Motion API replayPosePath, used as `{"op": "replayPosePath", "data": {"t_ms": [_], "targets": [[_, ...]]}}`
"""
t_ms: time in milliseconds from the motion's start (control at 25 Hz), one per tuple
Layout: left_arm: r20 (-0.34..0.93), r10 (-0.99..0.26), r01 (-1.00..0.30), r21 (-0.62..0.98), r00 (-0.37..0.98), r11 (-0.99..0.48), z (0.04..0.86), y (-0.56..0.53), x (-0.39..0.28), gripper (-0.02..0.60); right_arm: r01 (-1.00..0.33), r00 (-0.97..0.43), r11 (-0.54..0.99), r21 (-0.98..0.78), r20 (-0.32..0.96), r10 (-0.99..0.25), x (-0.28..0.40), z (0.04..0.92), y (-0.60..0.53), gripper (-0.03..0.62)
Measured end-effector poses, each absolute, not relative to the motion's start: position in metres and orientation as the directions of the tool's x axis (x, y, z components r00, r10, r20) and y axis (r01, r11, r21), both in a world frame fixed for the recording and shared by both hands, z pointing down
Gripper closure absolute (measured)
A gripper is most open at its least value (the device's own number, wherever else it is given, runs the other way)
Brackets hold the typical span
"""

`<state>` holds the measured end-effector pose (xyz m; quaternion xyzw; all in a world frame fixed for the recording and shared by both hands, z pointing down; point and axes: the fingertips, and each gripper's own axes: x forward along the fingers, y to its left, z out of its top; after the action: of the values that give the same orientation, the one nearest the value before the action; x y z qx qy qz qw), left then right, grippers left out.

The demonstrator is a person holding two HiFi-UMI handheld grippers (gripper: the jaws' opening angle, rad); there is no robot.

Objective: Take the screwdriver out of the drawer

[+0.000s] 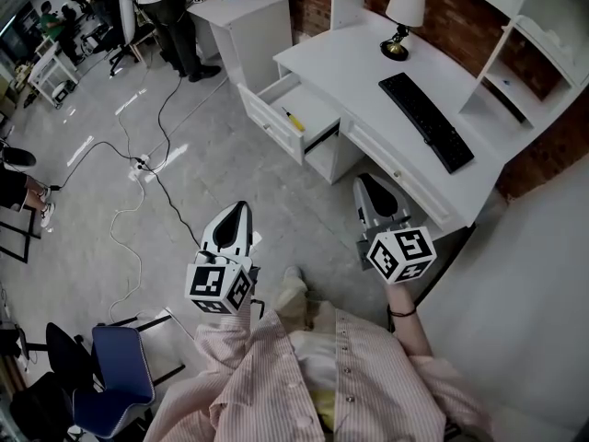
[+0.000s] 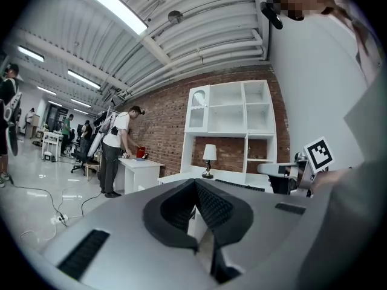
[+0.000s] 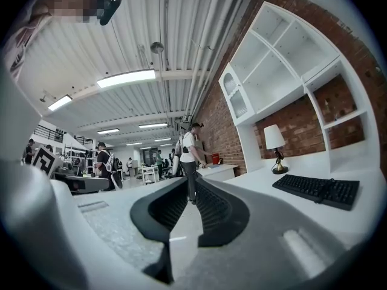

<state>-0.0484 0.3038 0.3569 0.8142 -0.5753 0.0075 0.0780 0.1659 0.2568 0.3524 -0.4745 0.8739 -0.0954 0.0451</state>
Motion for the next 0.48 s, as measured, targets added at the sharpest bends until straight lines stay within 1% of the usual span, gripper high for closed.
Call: {"op": "replayPosePath", "data": {"t_ms": [480], "targets": [[0.13, -0.932, -0.937, 0.132, 0.34, -0.323, 0.373, 0.264, -0.047, 0.583, -0.829, -0.533, 0.509, -0.231, 0.051, -0.845, 0.17, 0.374, 0.214, 0.522]]}}
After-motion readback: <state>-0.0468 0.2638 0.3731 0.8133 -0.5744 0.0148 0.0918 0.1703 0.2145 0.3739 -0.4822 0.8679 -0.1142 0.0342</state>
